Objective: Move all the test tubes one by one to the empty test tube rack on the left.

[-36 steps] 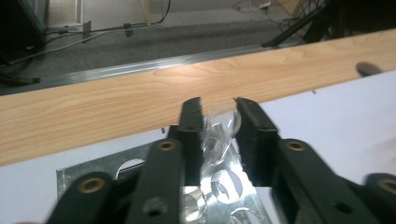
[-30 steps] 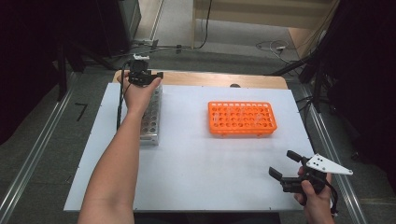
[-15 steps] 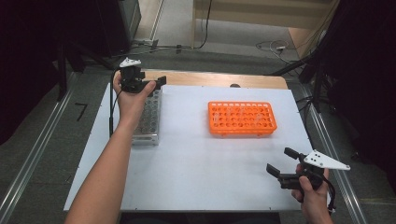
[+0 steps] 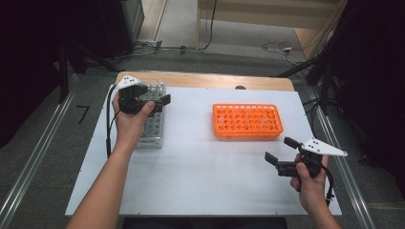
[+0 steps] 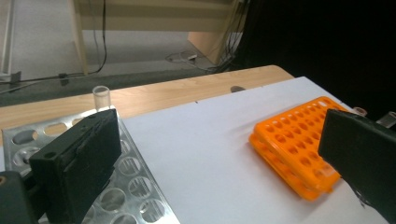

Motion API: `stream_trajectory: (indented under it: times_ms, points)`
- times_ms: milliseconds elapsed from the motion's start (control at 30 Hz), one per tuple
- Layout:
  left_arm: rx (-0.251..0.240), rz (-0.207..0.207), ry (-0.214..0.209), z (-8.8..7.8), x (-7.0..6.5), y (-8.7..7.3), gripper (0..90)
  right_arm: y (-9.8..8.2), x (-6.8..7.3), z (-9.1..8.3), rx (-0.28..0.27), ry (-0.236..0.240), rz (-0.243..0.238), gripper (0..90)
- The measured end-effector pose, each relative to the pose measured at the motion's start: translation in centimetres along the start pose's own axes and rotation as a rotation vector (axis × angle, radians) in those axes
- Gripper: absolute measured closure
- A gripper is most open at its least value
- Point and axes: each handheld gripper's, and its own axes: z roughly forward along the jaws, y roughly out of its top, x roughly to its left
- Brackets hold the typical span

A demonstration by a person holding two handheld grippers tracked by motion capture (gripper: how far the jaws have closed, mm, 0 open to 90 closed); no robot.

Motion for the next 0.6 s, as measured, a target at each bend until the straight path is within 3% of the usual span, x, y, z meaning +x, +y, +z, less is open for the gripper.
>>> stream_trajectory:
  times_ms: [400,600]
  points:
    - [-0.051,0.004,-0.030,-3.4,-2.5,-3.5,0.0,2.1,-1.7,3.5,0.024,-0.020,-0.015,0.0]
    - [-0.034,0.037,-0.045,-4.0,-3.8,-5.6,0.0,2.3,-2.8,5.2,0.037,-0.017,0.002,2.7]
